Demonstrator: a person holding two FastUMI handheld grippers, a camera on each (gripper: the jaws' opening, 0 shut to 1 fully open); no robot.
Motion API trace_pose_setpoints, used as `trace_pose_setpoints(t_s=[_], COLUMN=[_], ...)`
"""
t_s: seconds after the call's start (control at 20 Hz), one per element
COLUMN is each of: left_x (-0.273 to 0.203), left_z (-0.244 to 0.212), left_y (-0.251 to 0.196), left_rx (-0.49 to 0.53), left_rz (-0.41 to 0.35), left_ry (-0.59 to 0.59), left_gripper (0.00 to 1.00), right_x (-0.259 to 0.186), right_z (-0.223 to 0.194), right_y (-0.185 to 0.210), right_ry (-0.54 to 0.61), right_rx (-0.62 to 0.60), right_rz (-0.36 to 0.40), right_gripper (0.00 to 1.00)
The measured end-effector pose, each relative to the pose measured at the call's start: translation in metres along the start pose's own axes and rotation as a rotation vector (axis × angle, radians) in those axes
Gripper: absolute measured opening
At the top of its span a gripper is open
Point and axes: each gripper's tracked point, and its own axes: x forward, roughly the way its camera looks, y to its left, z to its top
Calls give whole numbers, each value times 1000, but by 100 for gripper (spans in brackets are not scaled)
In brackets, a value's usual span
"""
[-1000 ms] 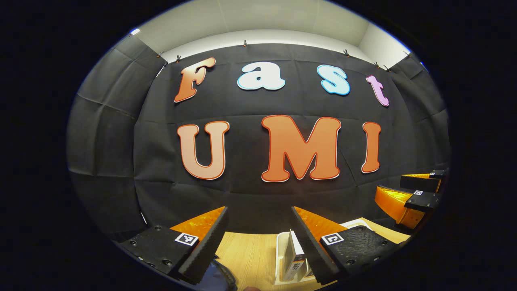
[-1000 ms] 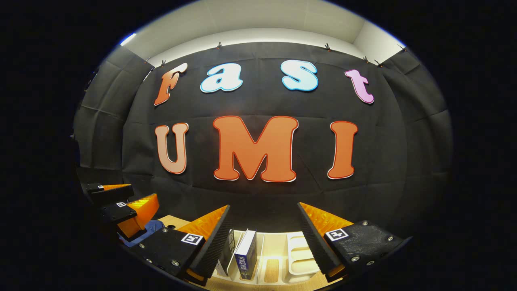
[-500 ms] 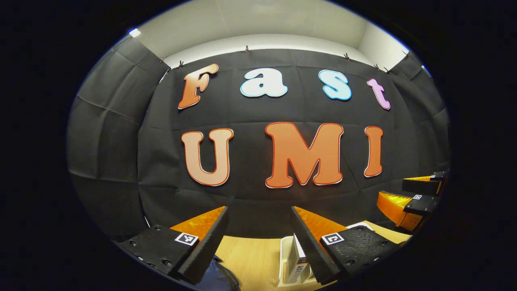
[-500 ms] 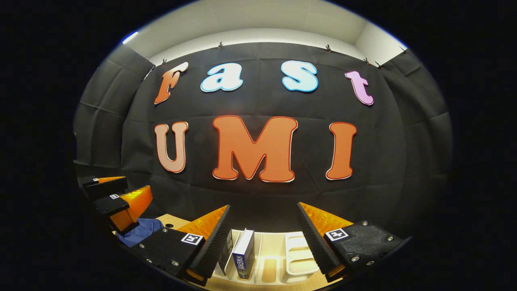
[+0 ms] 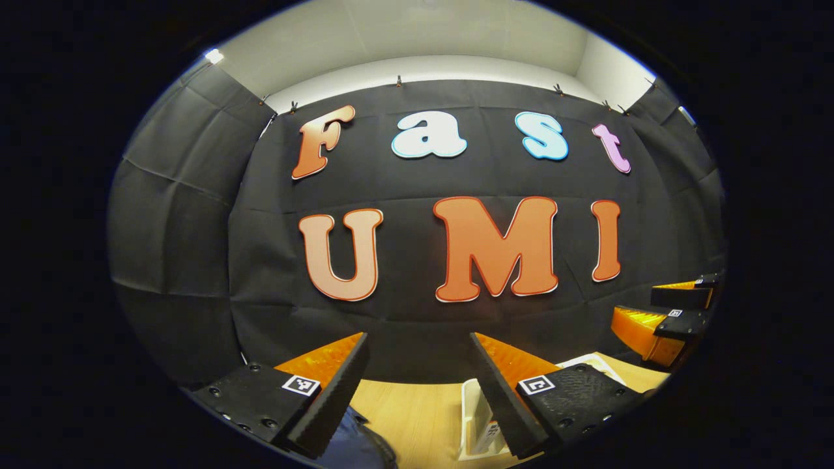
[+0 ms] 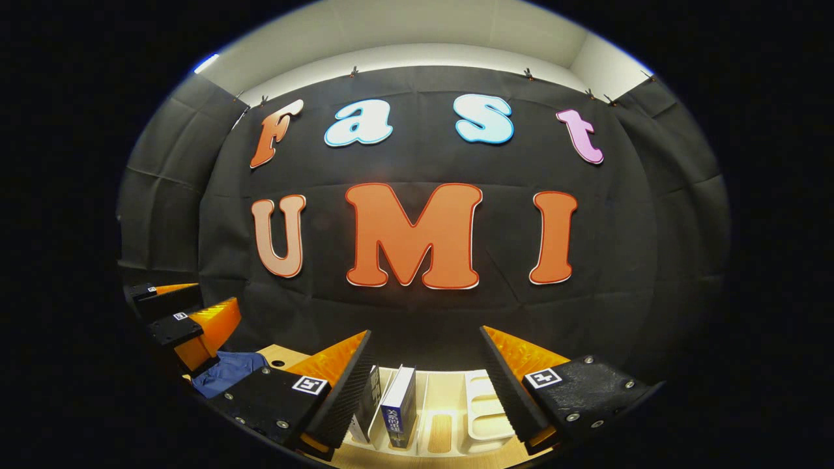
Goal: Open the schoolbag, grab two books from the bookshelf and put them into the schoolbag.
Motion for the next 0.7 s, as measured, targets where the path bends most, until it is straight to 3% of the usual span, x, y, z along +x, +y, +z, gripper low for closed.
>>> trace_pose_setpoints(t_s=[0.15,0.4,0.65,0.7], left_x=[-7,-23,-42,-47], left_z=[-25,-80,-158,-173], left_y=[17,56,90,92], left_rx=[22,165,371,427], left_rz=[5,24,6,-19], left_ry=[63,193,358,387], left_gripper=[95,98,96,100], right_x=[2,8,13,13], right_z=[-12,-35,-50,-51], right_y=[6,13,14,13], right_ry=[32,88,110,112], right_rx=[9,13,-17,-21], right_rz=[15,32,35,33], right_gripper=[94,94,94,94])
